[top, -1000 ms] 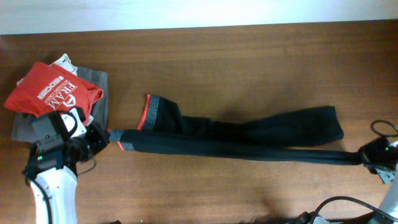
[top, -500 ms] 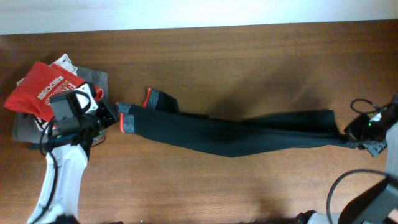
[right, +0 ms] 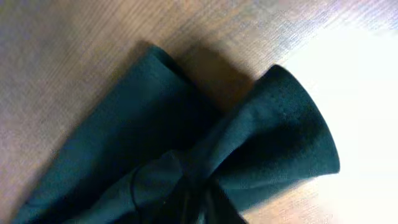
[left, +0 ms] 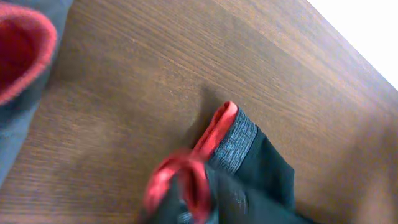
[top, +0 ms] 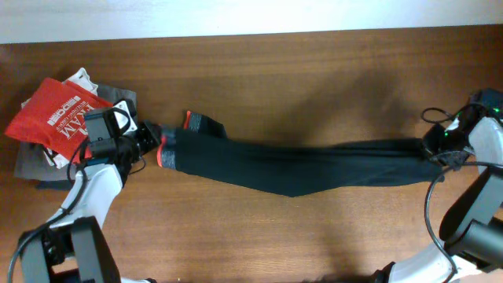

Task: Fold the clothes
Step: 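Hold the waistband with the left gripper and pull the cuffs right, stretching the strip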

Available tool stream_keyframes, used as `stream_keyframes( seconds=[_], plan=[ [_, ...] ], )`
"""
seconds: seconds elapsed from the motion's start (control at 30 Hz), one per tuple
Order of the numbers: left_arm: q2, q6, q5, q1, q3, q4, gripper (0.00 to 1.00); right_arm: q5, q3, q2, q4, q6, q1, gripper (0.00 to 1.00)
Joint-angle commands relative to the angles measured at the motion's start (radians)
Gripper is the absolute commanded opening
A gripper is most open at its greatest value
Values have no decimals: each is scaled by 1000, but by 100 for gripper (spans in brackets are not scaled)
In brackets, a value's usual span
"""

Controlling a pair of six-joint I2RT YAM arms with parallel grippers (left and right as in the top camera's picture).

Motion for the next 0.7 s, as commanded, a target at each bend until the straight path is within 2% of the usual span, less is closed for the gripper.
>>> stream_keyframes(
  seconds=[0.0, 0.07, 0.1, 0.3, 0.43, 0.47, 0.57, 0.67],
  plan=[
    [28, -16, -13, -16, 12, 11, 40, 16, 30, 12, 37, -23, 38, 27],
    [28, -16, -13, -18, 12, -5, 63, 15, 49, 8, 22, -64, 42, 34],
    [28, -15, -9, -18, 14, -19, 64, 16, 62, 6, 5, -72, 41, 39],
    [28, 66, 24, -18, 65, -193, 63, 23, 198, -2, -191, -73, -24, 44],
    [27, 87, 25, -34, 76, -275, 60, 22, 198, 0, -269, -90, -87, 48],
    [27, 96, 24, -37, 76, -285, 59, 22, 182, 0, -272, -104, -99, 50],
    [28, 119, 22, -43, 76, -314, 59, 19, 124, 0, -258, -130, -120, 66],
    [28, 135, 16, -44, 75, -332, 59, 18, 52, 0, -201, -133, -130, 74]
  ],
)
